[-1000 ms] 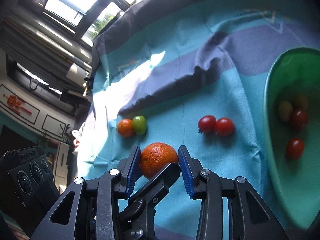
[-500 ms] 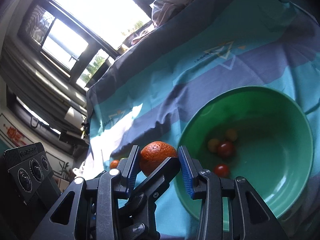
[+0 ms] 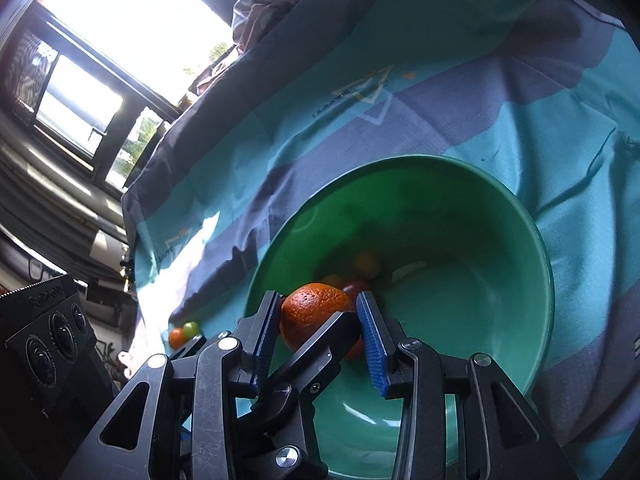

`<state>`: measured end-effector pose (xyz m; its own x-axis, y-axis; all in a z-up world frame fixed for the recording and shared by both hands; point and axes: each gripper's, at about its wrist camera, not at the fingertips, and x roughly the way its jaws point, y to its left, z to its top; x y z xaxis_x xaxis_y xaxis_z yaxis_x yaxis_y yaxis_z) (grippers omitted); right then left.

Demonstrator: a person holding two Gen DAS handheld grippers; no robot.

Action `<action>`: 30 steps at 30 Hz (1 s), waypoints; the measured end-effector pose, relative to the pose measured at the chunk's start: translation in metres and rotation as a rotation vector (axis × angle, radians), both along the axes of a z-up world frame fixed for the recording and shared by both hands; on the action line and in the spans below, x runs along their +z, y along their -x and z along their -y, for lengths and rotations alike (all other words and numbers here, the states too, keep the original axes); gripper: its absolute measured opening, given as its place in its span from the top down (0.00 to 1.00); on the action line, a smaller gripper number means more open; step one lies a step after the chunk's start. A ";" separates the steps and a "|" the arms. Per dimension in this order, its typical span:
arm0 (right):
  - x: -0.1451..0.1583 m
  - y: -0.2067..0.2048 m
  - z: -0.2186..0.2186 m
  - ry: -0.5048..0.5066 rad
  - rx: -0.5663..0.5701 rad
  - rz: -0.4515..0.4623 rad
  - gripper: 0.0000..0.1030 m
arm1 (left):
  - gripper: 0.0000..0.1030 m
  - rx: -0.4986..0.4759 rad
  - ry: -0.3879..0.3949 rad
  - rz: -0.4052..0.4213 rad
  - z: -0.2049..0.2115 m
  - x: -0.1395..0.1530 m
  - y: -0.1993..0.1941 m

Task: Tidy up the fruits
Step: 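Carry the orange into the green bowl and open the right gripper, then move the open right gripper toward the second orange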

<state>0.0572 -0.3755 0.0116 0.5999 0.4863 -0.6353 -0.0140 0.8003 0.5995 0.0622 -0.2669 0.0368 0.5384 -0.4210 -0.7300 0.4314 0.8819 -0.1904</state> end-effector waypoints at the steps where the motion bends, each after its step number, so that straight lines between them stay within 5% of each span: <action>1: -0.001 0.000 0.001 0.003 -0.002 -0.008 0.59 | 0.60 -0.001 0.000 -0.003 0.001 -0.001 -0.001; 7: -0.007 -0.004 0.006 0.004 -0.012 -0.034 0.59 | 0.60 -0.015 -0.047 -0.004 0.009 -0.005 -0.001; 17: 0.002 -0.002 0.005 0.056 -0.055 -0.001 0.59 | 0.49 0.006 0.024 -0.074 -0.009 0.004 0.003; 21: 0.012 0.003 0.005 0.041 -0.061 0.076 0.54 | 0.38 0.056 0.067 -0.076 -0.028 0.013 0.008; 25: 0.017 0.005 0.005 0.040 -0.069 0.128 0.38 | 0.36 0.110 0.098 -0.094 -0.055 0.020 0.014; 30: 0.019 0.001 -0.003 0.045 -0.074 0.156 0.38 | 0.33 0.230 0.154 -0.069 -0.103 0.023 0.030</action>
